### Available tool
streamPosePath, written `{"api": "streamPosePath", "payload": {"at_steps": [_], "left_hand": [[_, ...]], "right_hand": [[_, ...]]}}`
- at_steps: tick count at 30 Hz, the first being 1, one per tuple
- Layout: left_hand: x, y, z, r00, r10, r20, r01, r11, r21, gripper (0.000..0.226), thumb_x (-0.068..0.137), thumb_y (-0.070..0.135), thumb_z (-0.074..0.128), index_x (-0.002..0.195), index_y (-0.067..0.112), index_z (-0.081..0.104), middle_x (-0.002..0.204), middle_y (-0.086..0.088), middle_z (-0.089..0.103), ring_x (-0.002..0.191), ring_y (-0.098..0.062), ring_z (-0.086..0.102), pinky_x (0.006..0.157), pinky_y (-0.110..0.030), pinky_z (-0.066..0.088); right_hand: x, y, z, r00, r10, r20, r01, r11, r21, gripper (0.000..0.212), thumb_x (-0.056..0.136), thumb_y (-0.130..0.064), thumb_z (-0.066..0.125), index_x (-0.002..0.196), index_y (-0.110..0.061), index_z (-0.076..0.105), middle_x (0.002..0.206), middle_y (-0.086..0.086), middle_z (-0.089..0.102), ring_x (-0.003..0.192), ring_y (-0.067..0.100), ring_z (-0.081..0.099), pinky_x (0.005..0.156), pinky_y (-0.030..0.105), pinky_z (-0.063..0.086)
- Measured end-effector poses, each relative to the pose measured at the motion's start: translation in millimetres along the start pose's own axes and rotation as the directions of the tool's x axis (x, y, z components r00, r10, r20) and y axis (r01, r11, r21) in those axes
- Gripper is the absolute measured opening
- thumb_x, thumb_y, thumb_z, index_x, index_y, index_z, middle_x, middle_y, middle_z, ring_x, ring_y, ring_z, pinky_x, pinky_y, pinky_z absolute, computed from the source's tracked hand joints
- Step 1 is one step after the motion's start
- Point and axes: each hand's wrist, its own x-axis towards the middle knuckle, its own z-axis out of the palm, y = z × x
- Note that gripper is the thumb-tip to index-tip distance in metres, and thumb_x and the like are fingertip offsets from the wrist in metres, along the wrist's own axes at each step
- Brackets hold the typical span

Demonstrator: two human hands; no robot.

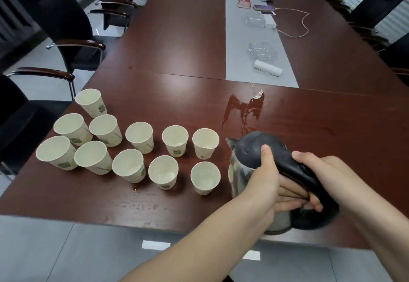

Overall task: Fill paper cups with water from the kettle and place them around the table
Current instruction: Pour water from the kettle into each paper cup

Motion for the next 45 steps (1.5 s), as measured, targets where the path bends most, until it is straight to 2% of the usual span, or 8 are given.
{"api": "streamPosePath", "payload": {"at_steps": [3, 6, 10, 13, 23, 31, 39, 45], "left_hand": [[14, 9, 7, 0.999, 0.014, -0.05, -0.017, 0.998, -0.066, 0.102, 0.086, 0.075, 0.016, 0.04, -0.002, 0.063, 0.048, -0.015, 0.062, 0.048, -0.021, 0.064, 0.062, -0.028, 0.057], [26, 18, 10, 0.996, 0.034, -0.088, -0.044, 0.993, -0.111, 0.103, 0.086, 0.076, 0.016, 0.04, -0.003, 0.064, 0.05, -0.017, 0.063, 0.046, -0.021, 0.064, 0.058, -0.027, 0.058], [36, 28, 10, 0.992, 0.042, -0.121, -0.063, 0.982, -0.176, 0.104, 0.084, 0.077, 0.015, 0.042, -0.004, 0.065, 0.053, -0.018, 0.064, 0.047, -0.022, 0.065, 0.052, -0.025, 0.057], [41, 36, 9, 0.994, 0.037, -0.101, -0.056, 0.978, -0.199, 0.105, 0.083, 0.079, 0.014, 0.043, -0.004, 0.065, 0.055, -0.018, 0.065, 0.049, -0.022, 0.066, 0.055, -0.025, 0.057], [46, 46, -1, 0.998, 0.03, -0.061, -0.044, 0.971, -0.234, 0.105, 0.084, 0.077, 0.012, 0.044, -0.003, 0.065, 0.054, -0.016, 0.065, 0.053, -0.021, 0.066, 0.059, -0.025, 0.057], [47, 47, -3, 0.999, 0.017, -0.034, -0.025, 0.966, -0.256, 0.105, 0.085, 0.077, 0.012, 0.045, -0.004, 0.066, 0.057, -0.017, 0.065, 0.059, -0.022, 0.066, 0.062, -0.026, 0.057], [46, 50, -7, 0.999, -0.005, -0.031, -0.004, 0.964, -0.266, 0.102, 0.085, 0.077, 0.014, 0.056, -0.006, 0.065, 0.057, -0.017, 0.066, 0.056, -0.022, 0.067, 0.057, -0.025, 0.057], [44, 51, -8, 1.0, -0.001, -0.03, -0.007, 0.964, -0.265, 0.102, 0.085, 0.077, 0.012, 0.06, -0.007, 0.065, 0.057, -0.017, 0.065, 0.058, -0.022, 0.066, 0.06, -0.025, 0.057]], "right_hand": [[19, -7, -8, 0.998, -0.002, 0.065, 0.003, 1.0, -0.022, 0.065, 0.091, -0.04, 0.053, 0.038, -0.001, 0.053, 0.035, 0.021, 0.047, 0.032, 0.026, 0.044, 0.046, 0.029, 0.041], [37, -12, -15, 0.993, -0.019, 0.113, 0.025, 0.998, -0.058, 0.06, 0.088, -0.043, 0.053, 0.049, 0.002, 0.055, 0.037, 0.022, 0.048, 0.032, 0.026, 0.045, 0.045, 0.028, 0.042], [56, -24, -19, 0.986, -0.027, 0.165, 0.046, 0.993, -0.111, 0.058, 0.086, -0.044, 0.053, 0.043, -0.006, 0.054, 0.038, 0.022, 0.05, 0.033, 0.026, 0.046, 0.044, 0.025, 0.041], [66, -31, -20, 0.984, -0.009, 0.177, 0.034, 0.99, -0.138, 0.055, 0.085, -0.046, 0.054, 0.048, -0.005, 0.056, 0.04, 0.023, 0.052, 0.033, 0.026, 0.047, 0.041, 0.023, 0.039], [77, -49, -14, 0.981, 0.018, 0.195, 0.03, 0.97, -0.243, 0.064, 0.087, -0.047, 0.052, 0.035, -0.009, 0.052, 0.039, 0.022, 0.051, 0.034, 0.026, 0.047, 0.049, 0.03, 0.043], [77, -56, -12, 0.98, 0.058, 0.192, 0.004, 0.951, -0.308, 0.059, 0.088, -0.047, 0.053, 0.044, -0.007, 0.052, 0.039, 0.022, 0.051, 0.032, 0.025, 0.046, 0.048, 0.029, 0.043], [79, -60, -10, 0.978, 0.071, 0.197, 0.001, 0.94, -0.342, 0.059, 0.088, -0.049, 0.052, 0.049, -0.005, 0.053, 0.04, 0.021, 0.051, 0.033, 0.025, 0.047, 0.049, 0.029, 0.044], [79, -65, -8, 0.98, 0.066, 0.185, 0.004, 0.935, -0.355, 0.064, 0.088, -0.05, 0.053, 0.037, -0.01, 0.052, 0.039, 0.021, 0.051, 0.033, 0.024, 0.048, 0.048, 0.027, 0.044]]}}
